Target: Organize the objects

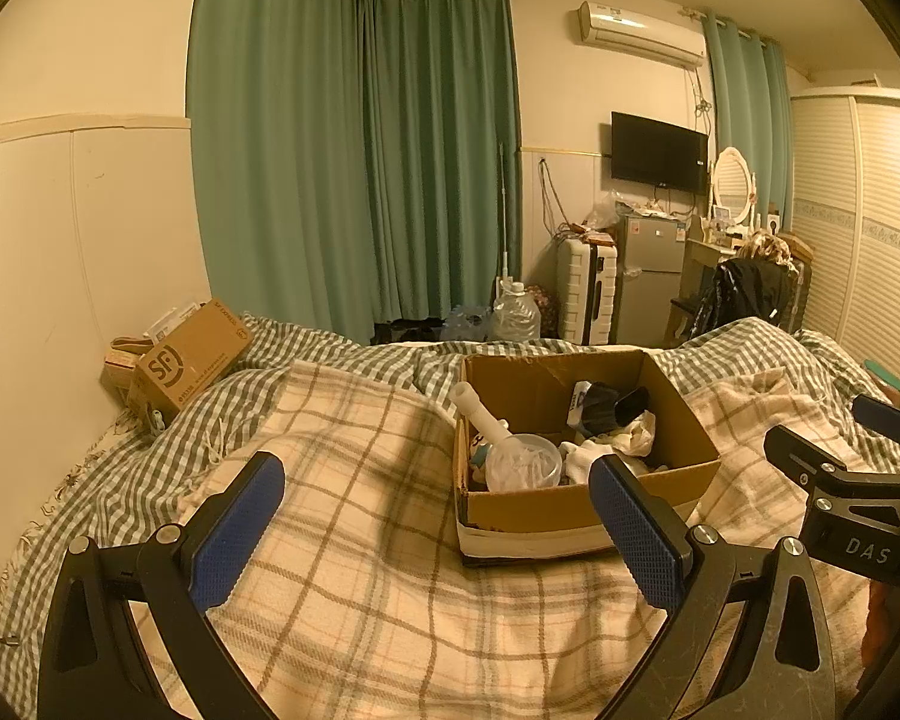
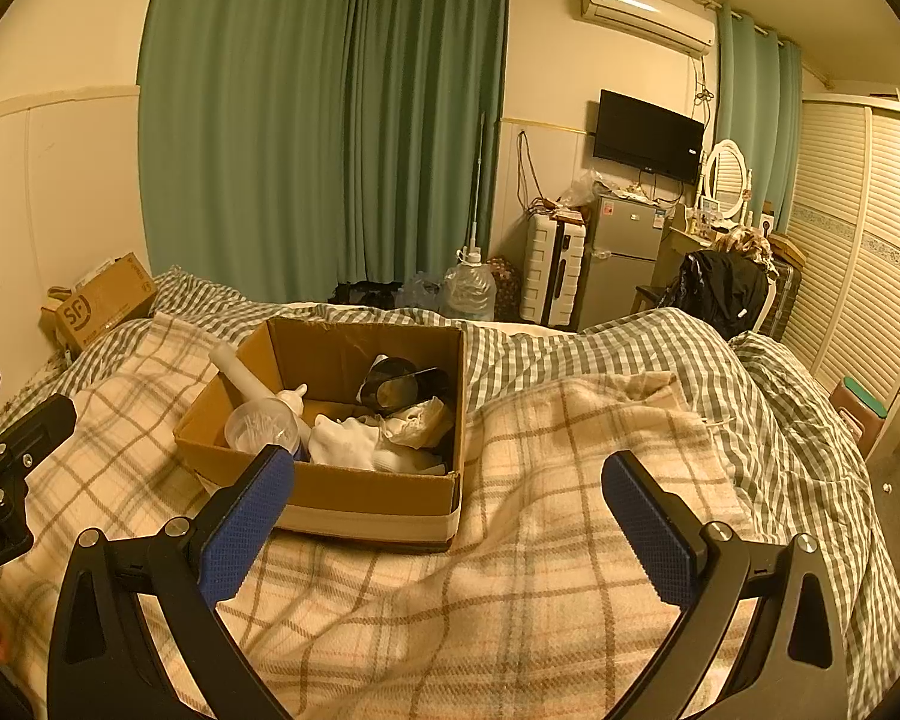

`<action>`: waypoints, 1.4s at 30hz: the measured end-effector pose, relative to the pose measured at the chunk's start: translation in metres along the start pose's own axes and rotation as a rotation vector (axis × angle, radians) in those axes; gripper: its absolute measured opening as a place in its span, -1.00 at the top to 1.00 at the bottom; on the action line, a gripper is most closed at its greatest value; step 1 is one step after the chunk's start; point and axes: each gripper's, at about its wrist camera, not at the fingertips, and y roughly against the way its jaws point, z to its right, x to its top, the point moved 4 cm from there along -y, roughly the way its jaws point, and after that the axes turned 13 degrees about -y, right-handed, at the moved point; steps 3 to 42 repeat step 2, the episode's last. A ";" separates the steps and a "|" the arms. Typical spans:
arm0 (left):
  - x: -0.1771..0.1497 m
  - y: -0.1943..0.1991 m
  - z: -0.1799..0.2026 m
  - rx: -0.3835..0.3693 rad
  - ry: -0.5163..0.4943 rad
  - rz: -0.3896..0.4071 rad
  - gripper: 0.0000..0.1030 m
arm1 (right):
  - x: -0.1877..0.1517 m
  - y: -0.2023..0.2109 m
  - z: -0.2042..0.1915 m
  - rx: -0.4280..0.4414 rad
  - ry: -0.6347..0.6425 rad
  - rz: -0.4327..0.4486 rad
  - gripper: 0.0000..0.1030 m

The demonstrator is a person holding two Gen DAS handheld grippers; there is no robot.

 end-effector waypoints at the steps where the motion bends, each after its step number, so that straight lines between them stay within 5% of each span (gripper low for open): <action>1: 0.000 0.000 0.000 0.003 0.001 0.001 -1.00 | 0.000 0.000 0.000 0.000 0.000 -0.001 -0.99; 42: 0.000 0.000 -0.001 0.002 0.001 0.002 -1.00 | -0.001 0.000 0.001 0.000 0.000 -0.001 -0.99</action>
